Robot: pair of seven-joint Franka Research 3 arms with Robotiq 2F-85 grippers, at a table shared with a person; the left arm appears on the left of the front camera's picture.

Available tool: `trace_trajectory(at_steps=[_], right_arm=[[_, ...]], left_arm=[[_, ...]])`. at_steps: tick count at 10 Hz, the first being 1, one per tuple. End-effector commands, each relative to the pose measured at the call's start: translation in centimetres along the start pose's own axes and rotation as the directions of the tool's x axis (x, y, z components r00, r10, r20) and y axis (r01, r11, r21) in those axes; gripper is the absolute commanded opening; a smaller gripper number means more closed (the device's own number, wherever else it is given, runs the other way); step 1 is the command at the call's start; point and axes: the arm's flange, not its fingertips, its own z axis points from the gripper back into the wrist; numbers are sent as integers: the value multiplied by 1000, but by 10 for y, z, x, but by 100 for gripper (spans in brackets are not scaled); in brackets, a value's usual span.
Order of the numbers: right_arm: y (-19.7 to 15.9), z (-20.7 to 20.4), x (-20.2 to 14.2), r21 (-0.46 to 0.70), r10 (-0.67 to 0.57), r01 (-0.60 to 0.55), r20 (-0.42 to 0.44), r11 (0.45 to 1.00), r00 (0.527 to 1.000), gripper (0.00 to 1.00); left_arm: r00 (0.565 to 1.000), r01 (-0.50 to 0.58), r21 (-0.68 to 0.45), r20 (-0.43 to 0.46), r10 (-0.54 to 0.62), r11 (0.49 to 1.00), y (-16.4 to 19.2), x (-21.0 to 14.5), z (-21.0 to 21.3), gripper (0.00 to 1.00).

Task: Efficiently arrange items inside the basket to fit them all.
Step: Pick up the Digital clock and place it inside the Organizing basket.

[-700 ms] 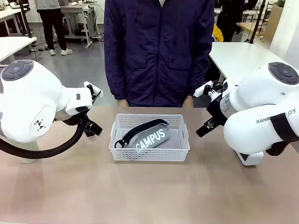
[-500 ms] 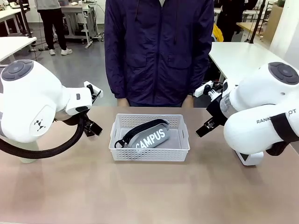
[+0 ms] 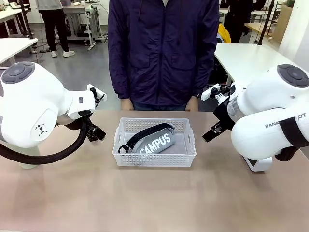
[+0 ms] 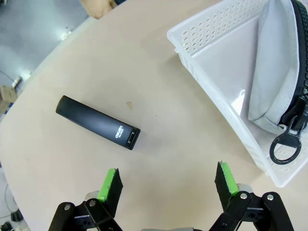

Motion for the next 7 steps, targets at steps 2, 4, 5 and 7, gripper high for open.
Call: trace_trajectory(at_steps=[2, 4, 5, 7], right_arm=[[0, 0, 0, 0, -1, 1, 0, 1000, 1000, 100], [0, 0, 0, 0, -1, 1, 0, 1000, 1000, 100], [0, 0, 0, 0, -1, 1, 0, 1000, 1000, 100], [0, 0, 0, 0, -1, 1, 0, 1000, 1000, 100]], left_arm=[[1000, -1, 0, 0, 1, 1000, 1, 0, 0, 100], [1000, -1, 0, 0, 1, 1000, 1, 0, 0, 100], [1000, -1, 0, 0, 1, 1000, 1, 0, 0, 100], [1000, -1, 0, 0, 1, 1000, 1, 0, 0, 100]])
